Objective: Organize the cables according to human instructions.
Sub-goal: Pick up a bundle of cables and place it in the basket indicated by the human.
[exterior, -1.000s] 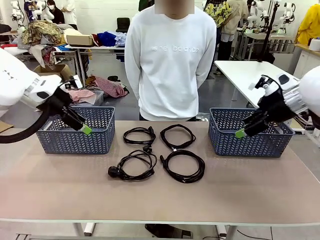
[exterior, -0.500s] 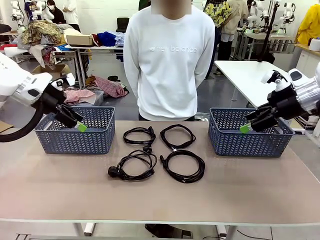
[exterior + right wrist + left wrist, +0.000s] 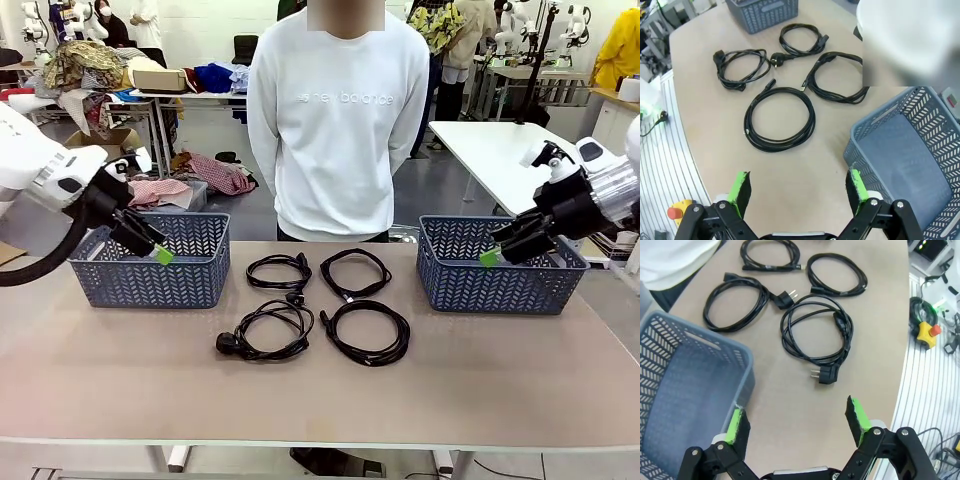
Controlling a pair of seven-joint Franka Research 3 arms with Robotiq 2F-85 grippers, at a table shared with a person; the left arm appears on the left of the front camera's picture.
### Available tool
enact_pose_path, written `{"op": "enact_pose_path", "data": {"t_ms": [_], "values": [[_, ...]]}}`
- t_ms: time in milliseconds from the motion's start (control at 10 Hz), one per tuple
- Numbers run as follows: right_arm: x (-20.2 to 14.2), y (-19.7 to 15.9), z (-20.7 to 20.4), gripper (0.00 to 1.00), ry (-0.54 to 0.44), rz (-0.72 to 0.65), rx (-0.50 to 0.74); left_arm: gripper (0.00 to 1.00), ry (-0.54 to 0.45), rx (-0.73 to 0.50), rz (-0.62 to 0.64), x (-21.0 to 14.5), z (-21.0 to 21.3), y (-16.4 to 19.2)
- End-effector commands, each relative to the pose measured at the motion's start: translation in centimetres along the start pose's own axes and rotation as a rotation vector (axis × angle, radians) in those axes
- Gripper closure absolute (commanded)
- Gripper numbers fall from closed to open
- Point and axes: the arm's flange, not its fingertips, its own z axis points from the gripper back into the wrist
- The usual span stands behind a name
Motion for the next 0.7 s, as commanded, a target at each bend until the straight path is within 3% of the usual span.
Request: {"op": "enact_pose_path", "data": {"t_ms": [0,600], "values": [[-0.11,-0.44,-0.06,0.0,-0.021,0.023,0.012,0.0,-0.028,-0.011,-0.018,-0.15,0.03,0.11],[-0.11,-0.44,-0.06,0.0,-0.021,0.023,0.012,0.0,-0.028,-0.011,-0.018,-0.15,0.03,0.11]]}}
